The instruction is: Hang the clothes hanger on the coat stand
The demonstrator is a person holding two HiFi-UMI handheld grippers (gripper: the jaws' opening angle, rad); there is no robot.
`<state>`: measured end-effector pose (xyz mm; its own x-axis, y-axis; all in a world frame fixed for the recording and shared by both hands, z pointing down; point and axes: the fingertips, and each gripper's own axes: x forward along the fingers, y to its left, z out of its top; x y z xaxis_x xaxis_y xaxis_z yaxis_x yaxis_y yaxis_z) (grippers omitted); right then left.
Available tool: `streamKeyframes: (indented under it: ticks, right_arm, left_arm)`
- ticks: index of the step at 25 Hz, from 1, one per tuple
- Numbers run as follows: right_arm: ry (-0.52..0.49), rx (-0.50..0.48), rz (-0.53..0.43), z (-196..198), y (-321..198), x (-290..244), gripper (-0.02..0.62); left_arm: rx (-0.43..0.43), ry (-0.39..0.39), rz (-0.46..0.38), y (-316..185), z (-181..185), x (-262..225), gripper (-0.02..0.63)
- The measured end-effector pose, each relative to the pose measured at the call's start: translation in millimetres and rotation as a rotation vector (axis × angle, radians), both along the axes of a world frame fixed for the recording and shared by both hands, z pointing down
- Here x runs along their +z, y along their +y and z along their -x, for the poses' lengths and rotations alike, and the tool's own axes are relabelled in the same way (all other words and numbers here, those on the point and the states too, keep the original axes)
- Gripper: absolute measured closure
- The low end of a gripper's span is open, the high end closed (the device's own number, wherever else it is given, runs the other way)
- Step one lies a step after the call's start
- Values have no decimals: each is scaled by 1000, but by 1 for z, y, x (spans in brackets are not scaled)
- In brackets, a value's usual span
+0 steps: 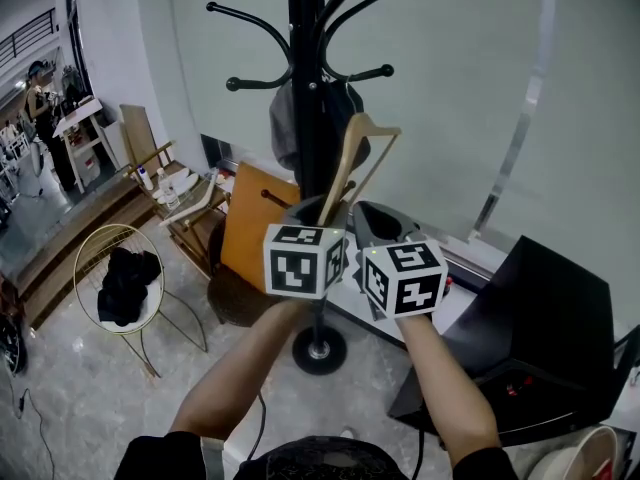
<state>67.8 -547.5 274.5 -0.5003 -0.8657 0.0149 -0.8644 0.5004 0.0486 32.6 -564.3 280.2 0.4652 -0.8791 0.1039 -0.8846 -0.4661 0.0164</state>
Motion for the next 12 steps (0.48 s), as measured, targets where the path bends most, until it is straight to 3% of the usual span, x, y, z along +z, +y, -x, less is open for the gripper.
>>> streamKeyframes:
  ticks: [12]
  right_arm:
    - [3,15,7,9,20,2,595]
  left_arm:
    - [24,-10,-29,24,7,-5,508]
